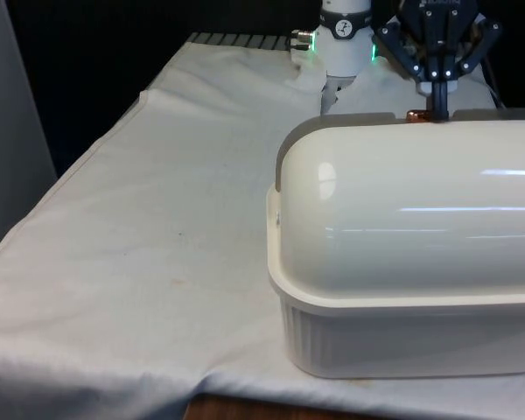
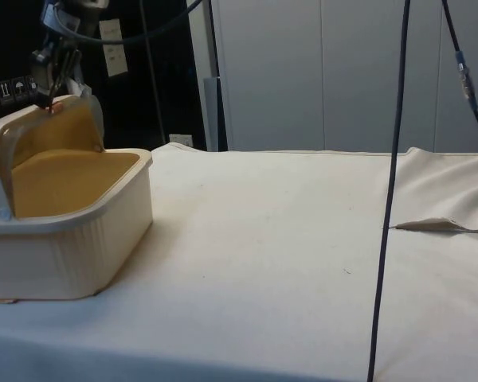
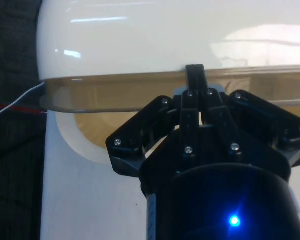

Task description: Open the lid, then close it.

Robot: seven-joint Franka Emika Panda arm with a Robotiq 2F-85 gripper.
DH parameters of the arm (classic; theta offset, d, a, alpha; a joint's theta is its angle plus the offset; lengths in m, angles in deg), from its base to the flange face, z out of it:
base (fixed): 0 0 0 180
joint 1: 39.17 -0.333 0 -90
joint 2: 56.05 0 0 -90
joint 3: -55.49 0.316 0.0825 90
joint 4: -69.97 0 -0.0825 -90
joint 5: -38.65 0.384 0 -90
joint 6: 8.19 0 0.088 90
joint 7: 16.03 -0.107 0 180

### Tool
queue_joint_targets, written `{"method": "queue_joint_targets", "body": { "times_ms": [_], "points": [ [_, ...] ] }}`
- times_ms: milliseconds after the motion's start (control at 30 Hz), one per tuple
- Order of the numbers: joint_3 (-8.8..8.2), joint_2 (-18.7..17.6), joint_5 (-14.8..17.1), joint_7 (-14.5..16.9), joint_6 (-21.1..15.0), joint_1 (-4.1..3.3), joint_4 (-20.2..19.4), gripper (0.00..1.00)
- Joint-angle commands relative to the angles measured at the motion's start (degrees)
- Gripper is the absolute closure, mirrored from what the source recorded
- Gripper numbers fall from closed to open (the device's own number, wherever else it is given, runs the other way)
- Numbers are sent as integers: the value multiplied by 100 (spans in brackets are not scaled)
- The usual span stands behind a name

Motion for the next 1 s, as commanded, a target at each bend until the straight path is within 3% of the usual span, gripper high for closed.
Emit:
{"method": "queue_joint_targets", "body": {
  "times_ms": [0,967],
  "points": [
    [6,86,6,29,-34,6,-115,100],
    [34,441,11,34,109,-11,-831,100]
  ]
}}
